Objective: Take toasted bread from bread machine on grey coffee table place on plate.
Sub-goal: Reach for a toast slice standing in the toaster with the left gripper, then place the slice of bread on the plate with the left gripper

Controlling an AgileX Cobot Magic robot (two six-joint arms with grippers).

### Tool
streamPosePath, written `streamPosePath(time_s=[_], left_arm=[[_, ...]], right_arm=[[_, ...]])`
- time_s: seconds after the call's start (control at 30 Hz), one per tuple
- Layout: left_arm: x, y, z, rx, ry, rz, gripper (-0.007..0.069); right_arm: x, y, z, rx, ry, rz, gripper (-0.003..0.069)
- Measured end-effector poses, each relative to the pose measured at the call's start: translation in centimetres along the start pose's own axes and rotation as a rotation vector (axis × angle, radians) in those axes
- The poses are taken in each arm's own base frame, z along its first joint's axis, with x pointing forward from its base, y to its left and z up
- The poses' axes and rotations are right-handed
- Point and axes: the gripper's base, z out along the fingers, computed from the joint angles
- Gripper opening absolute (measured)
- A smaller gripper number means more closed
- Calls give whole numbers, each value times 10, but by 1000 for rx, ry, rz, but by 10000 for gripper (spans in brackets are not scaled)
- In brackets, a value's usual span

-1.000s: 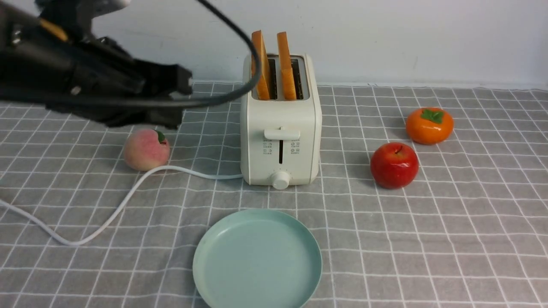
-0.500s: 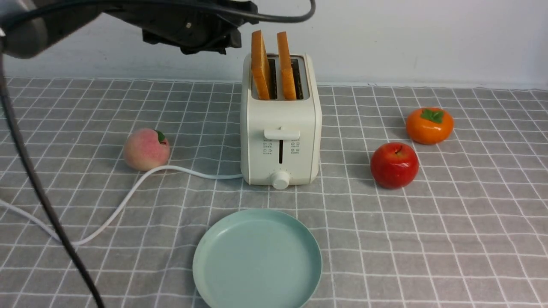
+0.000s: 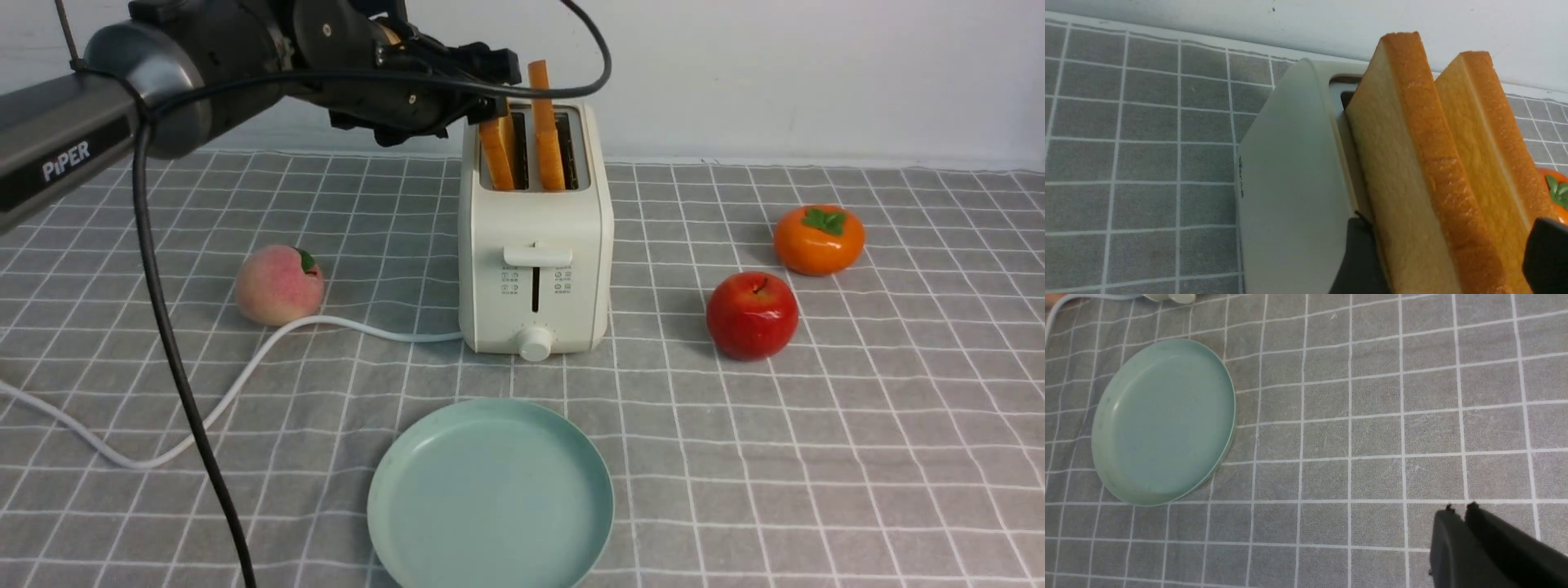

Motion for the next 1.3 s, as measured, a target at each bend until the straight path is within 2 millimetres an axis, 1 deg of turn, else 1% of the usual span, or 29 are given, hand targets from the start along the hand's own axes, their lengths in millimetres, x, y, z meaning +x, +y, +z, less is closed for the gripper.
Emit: streamPosePath(time_s=[0.17, 0.3, 0.37, 0.4, 0.47, 0.5, 0.53, 0.57, 0.6, 0.63, 0.7, 0.77, 0.8, 0.83, 0.87, 0.93, 1.0, 1.03, 1.1, 1.13, 1.17, 1.2, 1.23, 1.3], left_arm=[[2, 1, 4, 1, 8, -13, 496], [9, 6, 14, -9, 26, -18, 495], [12, 9, 20, -14, 31, -21, 454], [13, 9, 21, -14, 32, -22, 447], [12, 9, 20, -13, 28, -21, 326], [11, 8, 18, -12, 23, -16, 253], [9, 6, 16, -12, 18, -5, 155], [8, 5, 13, -11, 14, 2, 97], [6, 3, 10, -12, 14, 12, 55], [4, 1, 6, -10, 5, 19, 46], [-5, -5, -9, 1, -18, 31, 51], [-21, -17, -38, 26, -66, 46, 57], [-22, -18, -41, 28, -70, 47, 57], [-33, -28, -65, 52, -113, 53, 57], [-39, -33, -80, 66, -137, 56, 57], [-54, -48, -129, 103, -190, 69, 57], [-58, -55, -157, 116, -193, 79, 57], [-58, -59, -176, 120, -181, 86, 57], [-56, -61, -194, 115, -140, 96, 57], [-52, -61, -201, 103, -92, 101, 57], [-51, -61, -204, 102, -87, 102, 57], [-44, -59, -208, 82, -23, 106, 57], [-36, -55, -206, 63, 35, 104, 57], [-17, -45, -195, 32, 135, 95, 57]], right_arm=[[0, 0, 0, 0, 0, 0, 54], [0, 0, 0, -4, -1, 3, 54], [0, 1, 0, -12, -5, 9, 57], [-1, 1, 0, -12, -5, 9, 58], [-2, 1, 0, -11, -18, 9, 62], [-2, 1, 0, -11, -19, 9, 64], [-2, 1, 0, -11, -23, 9, 65], [-3, 1, 0, -10, -28, 9, 67], [-3, 1, 0, -10, -32, 10, 67], [-3, 1, 0, -10, -34, 10, 68], [-4, 1, 0, -9, -40, 10, 69], [-4, 1, 0, -10, -43, 10, 72], [-4, 1, 0, -10, -43, 10, 72], [-4, 1, 0, -10, -47, 10, 74], [-5, 1, 0, -9, -50, 10, 75], [-6, 1, 0, -8, -66, 10, 78], [-7, 1, 0, -7, -72, 10, 79], [-7, 1, 0, -7, -78, 10, 82], [-7, 1, 0, -7, -80, 11, 84], [-7, 1, 0, -7, -81, 11, 86], [-7, 1, 0, -6, -82, 11, 86], [-8, 1, 0, -6, -83, 11, 87], [-8, 1, 0, -6, -85, 11, 89], [-8, 1, 0, -7, -85, 11, 91]])
